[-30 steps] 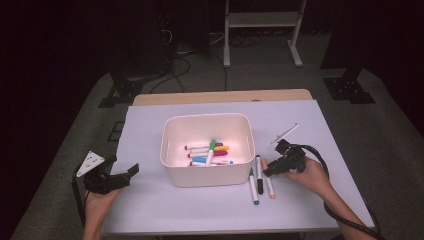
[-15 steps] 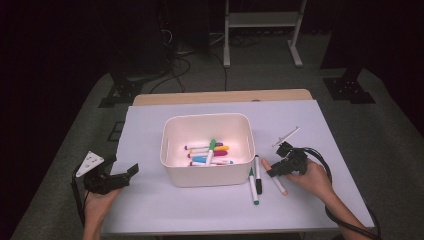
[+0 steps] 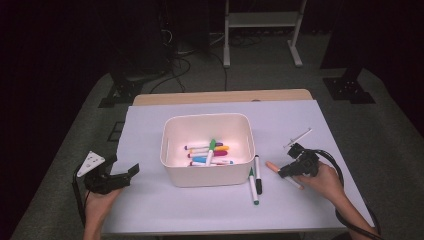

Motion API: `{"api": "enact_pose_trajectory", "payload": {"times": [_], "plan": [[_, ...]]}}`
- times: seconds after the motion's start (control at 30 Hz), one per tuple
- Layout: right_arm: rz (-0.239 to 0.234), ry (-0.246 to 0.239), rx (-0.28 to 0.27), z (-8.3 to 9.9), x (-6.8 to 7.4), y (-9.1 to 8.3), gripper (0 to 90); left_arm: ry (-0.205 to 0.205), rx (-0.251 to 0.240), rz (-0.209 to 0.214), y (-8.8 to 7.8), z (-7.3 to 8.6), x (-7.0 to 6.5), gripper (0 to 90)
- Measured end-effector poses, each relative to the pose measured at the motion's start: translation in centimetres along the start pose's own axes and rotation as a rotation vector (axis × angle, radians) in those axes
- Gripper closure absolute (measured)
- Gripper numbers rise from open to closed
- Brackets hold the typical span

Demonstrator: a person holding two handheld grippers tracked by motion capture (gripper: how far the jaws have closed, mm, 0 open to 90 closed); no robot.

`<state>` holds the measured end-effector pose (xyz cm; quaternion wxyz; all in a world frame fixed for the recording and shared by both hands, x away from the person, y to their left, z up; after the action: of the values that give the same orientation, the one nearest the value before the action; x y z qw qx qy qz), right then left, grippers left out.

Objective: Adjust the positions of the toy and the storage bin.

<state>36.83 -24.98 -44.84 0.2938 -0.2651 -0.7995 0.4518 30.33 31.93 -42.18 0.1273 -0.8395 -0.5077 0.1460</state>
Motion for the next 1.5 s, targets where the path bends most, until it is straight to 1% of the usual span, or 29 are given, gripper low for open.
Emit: {"api": "enact_pose_trajectory", "payload": {"times": [0.1, 0.13, 0.17, 0.23, 0.33, 0.43, 0.47, 0.53, 0.73, 0.83, 0.9, 0.97, 1.03, 1.23, 1.4, 1.47, 1.5], "plan": [[-0.027, 0.022, -0.001, 0.5, -0.5, -0.4, 75.4, 0.000, -0.001, -0.001, 0.0, 0.0, 0.0, 0.7], [-0.035, 0.023, -0.003, 0.6, -0.6, -0.5, 75.4, 0.001, 0.000, -0.002, 0.0, 0.0, 0.0, 0.7], [-0.056, 0.033, -0.013, 0.8, -0.8, -0.8, 75.5, 0.000, -0.001, -0.002, 0.0, 0.0, 0.0, 0.7], [-0.074, 0.037, -0.022, 1.0, -0.8, -1.3, 75.4, 0.002, 0.001, -0.003, 0.0, 0.0, 0.0, 0.7], [-0.087, 0.032, -0.026, 1.1, -0.9, -2.1, 75.4, 0.005, 0.001, -0.002, 0.1, -0.1, -0.1, 0.7], [-0.115, 0.034, -0.038, 1.1, -0.7, -2.9, 75.4, 0.006, 0.002, -0.002, 0.1, -0.1, -0.1, 0.7], [-0.117, 0.036, -0.038, 1.1, -0.6, -3.2, 75.4, 0.007, 0.004, -0.002, 0.0, 0.0, -0.1, 0.7], [-0.145, 0.035, -0.049, 1.0, -0.5, -3.8, 75.4, 0.007, 0.003, -0.003, 0.0, 0.0, -0.1, 0.7], [-0.179, 0.024, -0.077, 0.6, -0.1, -5.8, 75.4, 0.010, 0.006, -0.003, 0.1, 0.0, -0.1, 0.7], [-0.198, 0.020, -0.087, 0.3, 0.2, -6.8, 75.4, 0.007, 0.004, -0.004, 0.0, 0.0, -0.1, 0.7], [-0.204, 0.006, -0.092, 0.1, 0.3, -7.4, 75.4, 0.007, 0.005, -0.005, 0.0, 0.0, -0.1, 0.7], [-0.214, 0.005, -0.095, -0.2, 0.6, -8.1, 75.4, 0.008, 0.005, -0.006, 0.0, 0.0, -0.1, 0.7], [-0.217, -0.007, -0.101, -0.7, 0.8, -8.8, 75.4, 0.007, 0.004, -0.005, 0.0, 0.0, -0.1, 0.7], [-0.243, -0.031, -0.105, -1.9, 1.5, -10.2, 75.4, 0.009, 0.008, -0.006, 0.0, 0.0, -0.1, 0.7], [-0.255, -0.062, -0.100, -3.2, 2.3, -11.2, 75.4, 0.011, 0.008, -0.007, 0.0, 0.0, -0.1, 0.7], [-0.258, -0.077, -0.097, -3.9, 2.7, -11.6, 75.4, 0.006, 0.006, -0.007, 0.0, 0.0, 0.0, 0.7], [-0.248, -0.083, -0.090, -4.2, 2.9, -11.8, 75.3, 0.005, 0.005, -0.006, 0.0, 0.0, 0.0, 0.7]]}}
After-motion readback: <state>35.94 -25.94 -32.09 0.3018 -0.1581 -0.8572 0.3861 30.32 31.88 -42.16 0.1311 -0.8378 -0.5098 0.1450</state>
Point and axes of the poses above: each handheld gripper's, and its own axes: y roughly forward along the jaws, z roughly out of its underside, x roughly to its left, the point moved 2 cm from there along y, roughly forward along the jaws, and after that the axes turned 1 degree about -x, right-handed, at the moved point
